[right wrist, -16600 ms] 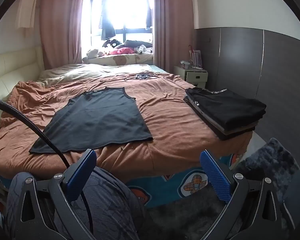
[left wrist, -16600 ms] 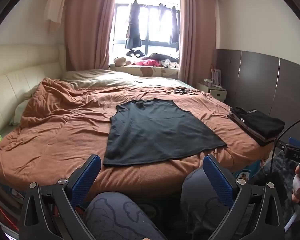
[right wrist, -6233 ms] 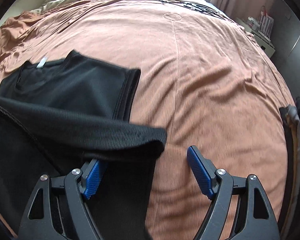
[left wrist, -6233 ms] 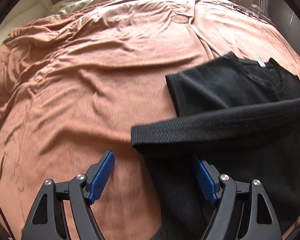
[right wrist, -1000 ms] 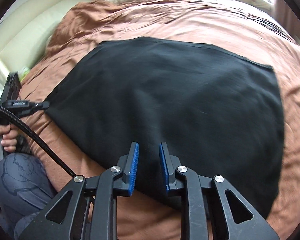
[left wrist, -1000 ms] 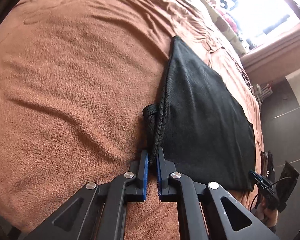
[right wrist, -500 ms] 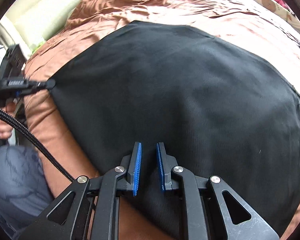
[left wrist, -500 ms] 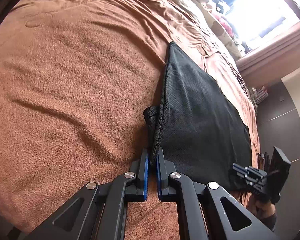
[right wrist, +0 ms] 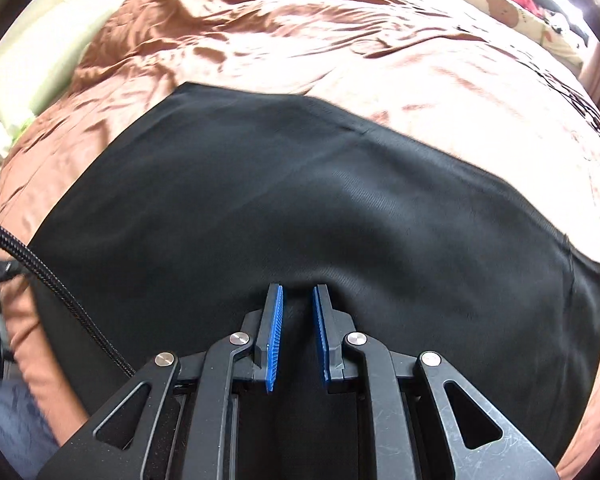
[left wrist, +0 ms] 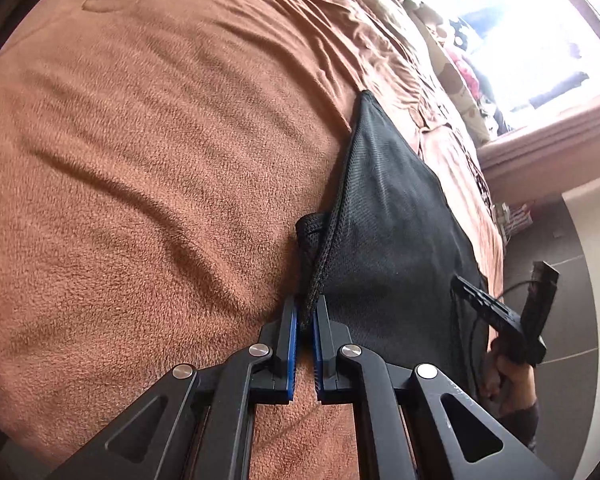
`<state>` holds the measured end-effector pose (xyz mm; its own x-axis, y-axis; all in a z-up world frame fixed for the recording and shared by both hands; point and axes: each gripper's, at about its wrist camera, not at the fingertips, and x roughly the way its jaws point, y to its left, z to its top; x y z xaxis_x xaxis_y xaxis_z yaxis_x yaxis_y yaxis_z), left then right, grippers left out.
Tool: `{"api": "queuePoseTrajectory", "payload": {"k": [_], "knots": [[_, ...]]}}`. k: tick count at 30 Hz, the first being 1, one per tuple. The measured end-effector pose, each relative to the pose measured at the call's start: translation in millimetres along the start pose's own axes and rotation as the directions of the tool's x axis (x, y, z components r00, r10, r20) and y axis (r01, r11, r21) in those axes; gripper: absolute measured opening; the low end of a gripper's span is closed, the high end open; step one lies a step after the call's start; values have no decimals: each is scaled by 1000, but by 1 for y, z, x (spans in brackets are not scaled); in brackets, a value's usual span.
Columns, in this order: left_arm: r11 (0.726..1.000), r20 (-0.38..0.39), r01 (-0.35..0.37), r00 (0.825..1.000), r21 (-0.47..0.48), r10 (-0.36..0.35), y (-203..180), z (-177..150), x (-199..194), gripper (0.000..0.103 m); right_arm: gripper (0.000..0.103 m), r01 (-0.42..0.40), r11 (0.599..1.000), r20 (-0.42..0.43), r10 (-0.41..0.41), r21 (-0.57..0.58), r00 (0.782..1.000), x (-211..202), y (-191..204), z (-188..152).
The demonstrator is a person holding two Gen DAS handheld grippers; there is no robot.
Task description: Fold small clothes
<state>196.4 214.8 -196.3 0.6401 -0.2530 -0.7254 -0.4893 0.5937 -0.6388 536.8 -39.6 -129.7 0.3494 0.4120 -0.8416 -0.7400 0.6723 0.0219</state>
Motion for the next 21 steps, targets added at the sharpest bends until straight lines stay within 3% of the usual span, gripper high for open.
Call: {"api": "queuePoseTrajectory", "payload": {"k": [15,21], "knots": [[999,-22,4,1000,-33,-5,1,2,4,11,12,139,988,13,-140,67,990,27,-4,45],[999,-22,1,1000,-33,-2,0,4,9,11,12,142,986,28,-145,83,989,35,-6,58]]}}
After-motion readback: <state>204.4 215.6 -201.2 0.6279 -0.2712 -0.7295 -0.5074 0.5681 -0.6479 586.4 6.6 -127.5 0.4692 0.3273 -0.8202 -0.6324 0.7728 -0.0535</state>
